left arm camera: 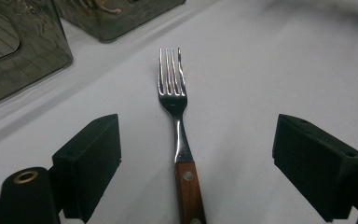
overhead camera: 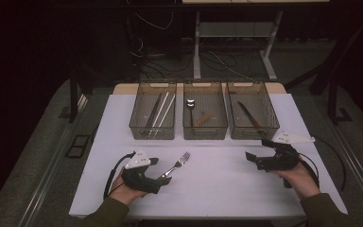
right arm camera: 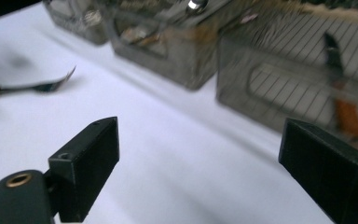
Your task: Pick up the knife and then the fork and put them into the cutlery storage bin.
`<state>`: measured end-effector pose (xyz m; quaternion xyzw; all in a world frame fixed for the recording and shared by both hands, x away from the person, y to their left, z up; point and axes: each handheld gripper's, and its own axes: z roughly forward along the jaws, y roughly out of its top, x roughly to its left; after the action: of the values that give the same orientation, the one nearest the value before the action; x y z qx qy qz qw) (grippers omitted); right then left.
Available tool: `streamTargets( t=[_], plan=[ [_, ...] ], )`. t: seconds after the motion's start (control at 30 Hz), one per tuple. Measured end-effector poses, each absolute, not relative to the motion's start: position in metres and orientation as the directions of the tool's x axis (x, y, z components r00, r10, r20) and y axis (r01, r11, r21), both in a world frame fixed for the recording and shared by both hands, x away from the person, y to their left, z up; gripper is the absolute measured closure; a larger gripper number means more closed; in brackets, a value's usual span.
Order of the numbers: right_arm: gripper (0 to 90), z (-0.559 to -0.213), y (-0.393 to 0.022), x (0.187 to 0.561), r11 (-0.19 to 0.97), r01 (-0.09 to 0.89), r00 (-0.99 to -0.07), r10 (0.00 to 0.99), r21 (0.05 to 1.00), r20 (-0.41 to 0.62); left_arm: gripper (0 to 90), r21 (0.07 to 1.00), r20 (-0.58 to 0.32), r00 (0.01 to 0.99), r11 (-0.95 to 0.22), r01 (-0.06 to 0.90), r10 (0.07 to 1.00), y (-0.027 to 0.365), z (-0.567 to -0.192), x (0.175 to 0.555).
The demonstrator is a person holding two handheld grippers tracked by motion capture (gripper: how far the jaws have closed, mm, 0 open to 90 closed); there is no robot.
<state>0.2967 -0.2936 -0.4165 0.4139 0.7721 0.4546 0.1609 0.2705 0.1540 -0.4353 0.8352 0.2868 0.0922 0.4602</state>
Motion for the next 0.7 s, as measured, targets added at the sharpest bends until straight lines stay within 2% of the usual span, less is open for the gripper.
streamTargets(
  t=[0.2, 0.4, 0.53, 0.7],
  plan=[
    [12.5, -0.433, -0.292, 0.278, 0.266, 0.51, -0.613, 0.779, 0.818, 0.129, 22.2, 0.81, -0.118, 0.81, -0.416, 0.413, 0.574, 0.155, -0.435, 0.271],
    [12.5, -0.44, -0.291, 0.266, 0.287, 0.512, -0.627, 0.769, 0.81, 0.124, 40.2, 0.779, -0.125, 0.812, -0.451, 0.436, 0.57, 0.153, -0.437, 0.271],
    [12.5, -0.439, -0.289, 0.266, 0.286, 0.508, -0.628, 0.769, 0.813, 0.122, 53.2, 0.746, -0.128, 0.788, -0.465, 0.476, 0.602, 0.15, -0.439, 0.275],
    [12.5, -0.439, -0.289, 0.266, 0.293, 0.506, -0.631, 0.767, 0.811, 0.117, 61.7, 0.723, -0.159, 0.762, -0.452, 0.523, 0.627, 0.153, -0.44, 0.277]
  ],
)
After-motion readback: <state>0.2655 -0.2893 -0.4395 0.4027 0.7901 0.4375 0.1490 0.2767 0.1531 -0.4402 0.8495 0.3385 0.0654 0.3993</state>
